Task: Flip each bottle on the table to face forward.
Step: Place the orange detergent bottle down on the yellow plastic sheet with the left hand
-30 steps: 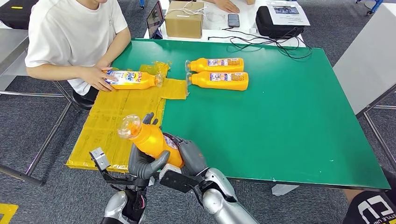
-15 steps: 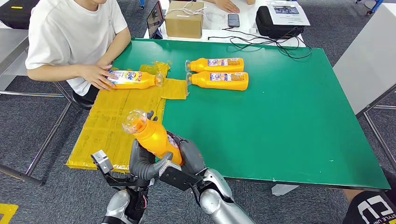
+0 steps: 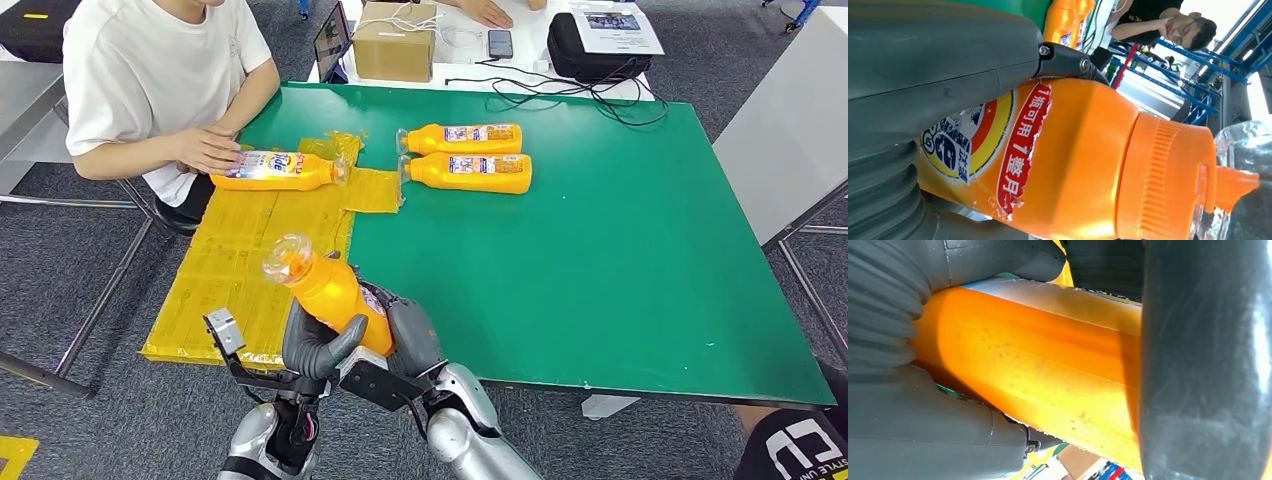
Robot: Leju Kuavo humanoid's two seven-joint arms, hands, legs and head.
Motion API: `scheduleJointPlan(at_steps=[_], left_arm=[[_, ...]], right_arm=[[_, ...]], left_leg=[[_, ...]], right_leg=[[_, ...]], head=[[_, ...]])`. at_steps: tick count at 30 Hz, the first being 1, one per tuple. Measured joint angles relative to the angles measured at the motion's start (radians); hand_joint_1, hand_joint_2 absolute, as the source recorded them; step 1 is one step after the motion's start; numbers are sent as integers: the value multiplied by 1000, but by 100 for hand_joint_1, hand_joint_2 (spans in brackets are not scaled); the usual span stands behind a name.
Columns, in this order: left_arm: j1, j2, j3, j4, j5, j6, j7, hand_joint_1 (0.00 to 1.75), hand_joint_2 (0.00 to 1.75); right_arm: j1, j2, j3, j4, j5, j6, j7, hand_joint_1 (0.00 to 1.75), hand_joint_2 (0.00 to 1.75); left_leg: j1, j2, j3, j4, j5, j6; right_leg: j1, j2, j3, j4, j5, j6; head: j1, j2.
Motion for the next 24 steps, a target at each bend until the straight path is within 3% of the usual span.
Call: scheduleJointPlan(at_steps=[1, 3, 11, 15, 19, 24], left_arm=[[-1, 0, 0, 0, 1, 1, 3, 175, 175], [-2, 0, -1, 0, 9, 6, 13, 175, 175], [-4, 0, 0, 0, 34, 65, 41, 175, 175], [-15, 3, 0, 0, -60, 183, 17, 175, 175], [-25, 5, 1, 0, -99, 232, 4, 175, 175], [-122, 68, 45, 36, -519, 593, -70, 175, 175]], right_arm=[[1, 1, 0, 1, 3, -8, 1, 1, 87], [4, 3, 0, 3, 15, -39, 6, 0, 0], [14, 17, 2, 5, 105, -209, 22, 0, 0], [16, 23, 3, 5, 148, -281, 21, 0, 0], [19, 22, 3, 5, 156, -304, 20, 0, 0], [25, 26, 2, 7, 157, -362, -16, 0, 0]], left_leg=[[0, 0, 0, 0, 0, 0], [0, 0, 0, 0, 0, 0], [0, 0, 0, 0, 0, 0], [0, 0, 0, 0, 0, 0], [0, 0, 0, 0, 0, 0], [0, 0, 0, 0, 1, 0]], right_leg=[[0, 0, 0, 0, 0, 0], [0, 0, 0, 0, 0, 0], [0, 0, 0, 0, 0, 0], [0, 0, 0, 0, 0, 0], [0, 0, 0, 0, 0, 0], [0, 0, 0, 0, 0, 0]], head=[[0, 0], [0, 0], [0, 0], [0, 0], [0, 0], [0, 0]])
